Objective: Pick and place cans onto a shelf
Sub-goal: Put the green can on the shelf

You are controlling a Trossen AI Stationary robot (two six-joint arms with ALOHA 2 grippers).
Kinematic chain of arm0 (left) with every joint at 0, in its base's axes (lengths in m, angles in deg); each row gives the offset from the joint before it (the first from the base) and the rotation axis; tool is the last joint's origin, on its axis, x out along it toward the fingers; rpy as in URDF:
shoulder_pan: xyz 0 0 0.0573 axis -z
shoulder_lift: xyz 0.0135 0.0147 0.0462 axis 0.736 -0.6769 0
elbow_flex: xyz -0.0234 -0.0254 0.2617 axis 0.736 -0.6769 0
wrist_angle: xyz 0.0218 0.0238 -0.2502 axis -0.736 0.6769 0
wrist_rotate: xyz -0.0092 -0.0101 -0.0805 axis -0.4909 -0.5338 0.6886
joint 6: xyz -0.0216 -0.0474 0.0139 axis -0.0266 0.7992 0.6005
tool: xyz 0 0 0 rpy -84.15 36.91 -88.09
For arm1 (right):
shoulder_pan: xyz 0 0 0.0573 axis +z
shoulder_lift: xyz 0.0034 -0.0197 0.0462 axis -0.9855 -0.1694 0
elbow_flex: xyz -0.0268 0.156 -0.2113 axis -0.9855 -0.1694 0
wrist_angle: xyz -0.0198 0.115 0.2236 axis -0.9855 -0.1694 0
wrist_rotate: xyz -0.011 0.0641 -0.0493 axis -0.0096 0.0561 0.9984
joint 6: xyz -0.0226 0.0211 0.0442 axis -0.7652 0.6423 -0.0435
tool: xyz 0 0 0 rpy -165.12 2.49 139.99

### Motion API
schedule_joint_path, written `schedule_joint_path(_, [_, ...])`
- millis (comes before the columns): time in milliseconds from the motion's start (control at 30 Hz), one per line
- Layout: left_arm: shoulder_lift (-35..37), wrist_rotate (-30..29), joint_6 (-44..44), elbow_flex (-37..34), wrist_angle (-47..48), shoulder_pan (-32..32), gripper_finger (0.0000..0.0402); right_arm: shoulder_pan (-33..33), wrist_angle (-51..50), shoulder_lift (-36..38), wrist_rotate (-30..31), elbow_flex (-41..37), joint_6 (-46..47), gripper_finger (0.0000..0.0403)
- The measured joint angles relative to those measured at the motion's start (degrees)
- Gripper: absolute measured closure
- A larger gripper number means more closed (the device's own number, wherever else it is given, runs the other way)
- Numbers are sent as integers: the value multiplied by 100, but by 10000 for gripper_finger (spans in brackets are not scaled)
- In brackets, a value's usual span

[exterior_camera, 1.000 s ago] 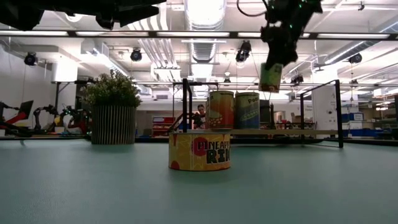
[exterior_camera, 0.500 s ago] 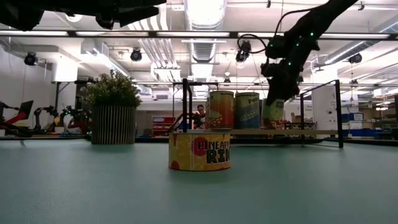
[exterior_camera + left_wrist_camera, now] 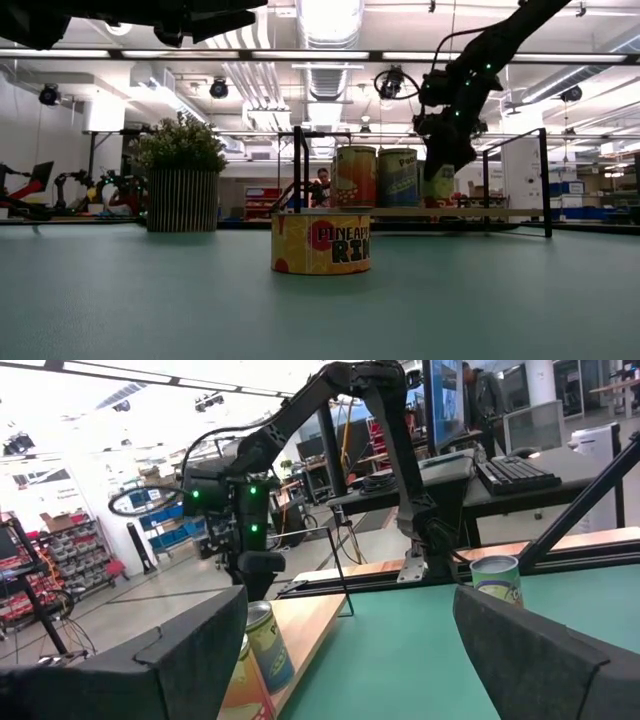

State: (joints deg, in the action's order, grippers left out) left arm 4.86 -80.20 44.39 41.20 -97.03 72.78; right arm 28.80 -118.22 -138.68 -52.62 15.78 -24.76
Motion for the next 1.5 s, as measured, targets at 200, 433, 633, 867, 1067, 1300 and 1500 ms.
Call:
schedule_joint_path(200, [0,0,0,0,0,0,67,2,5,-54,4,23,-2,49])
schedule_joint_path(433, [1,0,0,-2,0,0,67,2,-99,17,46,336,-2,44])
schedule_joint_path(633, [0,0,0,-2,5,0,67,17,-813,115,44,929,63,44])
schedule_joint_path(867, [1,2,2,-2,193,0,68,194,-1711,610,42,1207,146,58])
schedule_joint_path(1067, [-1,2,42,-2,212,0,68,582,-1802,1165,24,688,187,128])
schedule_joint_path(1300, [1,2,42,-2,212,0,68,834,-1054,1375,207,-316,400,271])
schedule_joint_path(1500, [-1,2,42,-2,212,0,68,830,-507,1266,937,-908,134,384])
